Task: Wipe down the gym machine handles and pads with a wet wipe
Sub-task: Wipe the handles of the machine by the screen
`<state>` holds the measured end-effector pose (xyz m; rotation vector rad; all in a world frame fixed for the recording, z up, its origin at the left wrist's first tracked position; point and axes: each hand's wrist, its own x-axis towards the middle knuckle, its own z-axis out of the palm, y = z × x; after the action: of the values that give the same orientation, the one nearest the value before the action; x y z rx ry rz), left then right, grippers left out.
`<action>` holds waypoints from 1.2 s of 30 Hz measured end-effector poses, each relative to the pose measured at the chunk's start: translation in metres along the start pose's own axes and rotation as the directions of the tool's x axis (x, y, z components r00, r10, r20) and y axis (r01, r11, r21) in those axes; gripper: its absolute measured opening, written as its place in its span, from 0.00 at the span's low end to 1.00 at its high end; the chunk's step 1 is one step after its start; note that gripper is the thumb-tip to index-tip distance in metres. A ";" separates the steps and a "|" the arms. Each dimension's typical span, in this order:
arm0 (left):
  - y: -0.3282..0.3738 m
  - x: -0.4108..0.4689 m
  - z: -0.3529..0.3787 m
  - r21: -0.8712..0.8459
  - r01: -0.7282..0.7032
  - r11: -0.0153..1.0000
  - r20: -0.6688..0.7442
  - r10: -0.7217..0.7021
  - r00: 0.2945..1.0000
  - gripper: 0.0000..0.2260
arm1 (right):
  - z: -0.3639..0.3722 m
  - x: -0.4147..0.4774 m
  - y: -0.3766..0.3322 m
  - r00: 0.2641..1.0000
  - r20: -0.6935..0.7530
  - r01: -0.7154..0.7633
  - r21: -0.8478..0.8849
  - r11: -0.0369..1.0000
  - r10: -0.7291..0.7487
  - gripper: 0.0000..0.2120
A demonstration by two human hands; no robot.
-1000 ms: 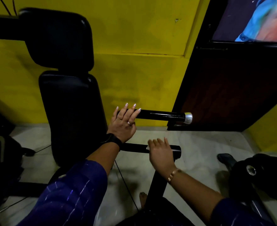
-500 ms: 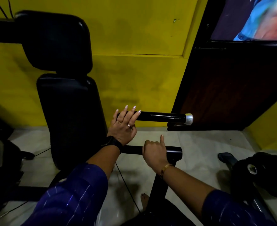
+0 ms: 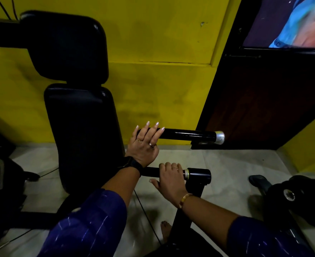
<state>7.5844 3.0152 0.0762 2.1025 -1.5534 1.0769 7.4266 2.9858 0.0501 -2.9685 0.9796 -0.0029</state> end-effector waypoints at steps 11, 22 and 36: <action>-0.001 0.000 0.001 -0.013 0.004 1.000 -0.003 -0.004 1.000 0.32 | 0.000 -0.002 0.048 0.978 -0.016 0.205 -0.096 0.974 -0.208 0.23; 0.000 0.001 -0.002 -0.024 0.014 1.000 0.012 -0.013 1.000 0.33 | -0.010 0.018 -0.026 0.975 0.019 0.210 0.226 0.951 -0.220 0.16; 0.000 0.000 0.001 -0.034 0.006 0.999 -0.016 -0.006 1.000 0.32 | -0.004 0.005 0.052 0.999 -0.038 0.004 0.012 1.000 -0.004 0.09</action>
<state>7.5849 3.0149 0.0751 2.0695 -1.5458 1.0555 7.3998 2.9409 0.0538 -2.9704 0.9746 -0.0657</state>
